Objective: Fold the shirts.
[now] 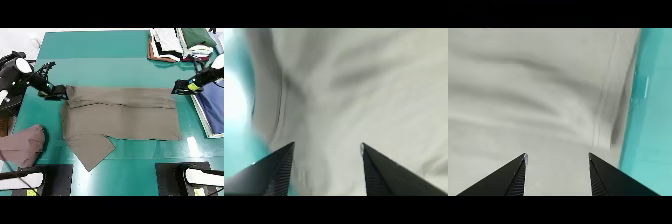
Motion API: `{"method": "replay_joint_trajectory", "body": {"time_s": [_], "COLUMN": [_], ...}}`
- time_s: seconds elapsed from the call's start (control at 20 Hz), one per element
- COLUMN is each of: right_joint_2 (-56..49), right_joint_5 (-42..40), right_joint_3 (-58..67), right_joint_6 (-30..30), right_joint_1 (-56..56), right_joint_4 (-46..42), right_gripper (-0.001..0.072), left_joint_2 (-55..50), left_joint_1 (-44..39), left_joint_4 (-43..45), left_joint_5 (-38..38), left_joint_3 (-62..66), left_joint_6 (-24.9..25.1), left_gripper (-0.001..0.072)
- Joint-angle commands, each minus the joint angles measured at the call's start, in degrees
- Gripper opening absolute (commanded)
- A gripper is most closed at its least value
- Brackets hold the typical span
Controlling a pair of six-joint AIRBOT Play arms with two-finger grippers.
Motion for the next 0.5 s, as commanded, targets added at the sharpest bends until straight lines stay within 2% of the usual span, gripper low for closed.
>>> {"method": "replay_joint_trajectory", "body": {"time_s": [0.0,0.25,0.45], "right_joint_2": [9.0,15.2,16.0], "right_joint_5": [-0.1,-2.7,-3.0], "right_joint_3": [-6.6,-9.5,-9.5], "right_joint_6": [0.1,0.1,0.1], "right_joint_1": [-0.6,-0.6,-0.6], "right_joint_4": [-0.1,0.1,0.2], "right_gripper": [0.0436,0.0428,0.0427], "left_joint_2": [12.2,28.9,32.7], "left_joint_1": [-0.9,-1.4,-1.4], "left_joint_4": [3.0,-2.6,-9.1], "left_joint_5": [-0.3,-0.2,1.6], "left_joint_3": [-13.5,-38.6,-48.1], "left_joint_6": [-2.8,-6.9,-7.2], "left_gripper": [0.0494,0.0495,0.0494]}}
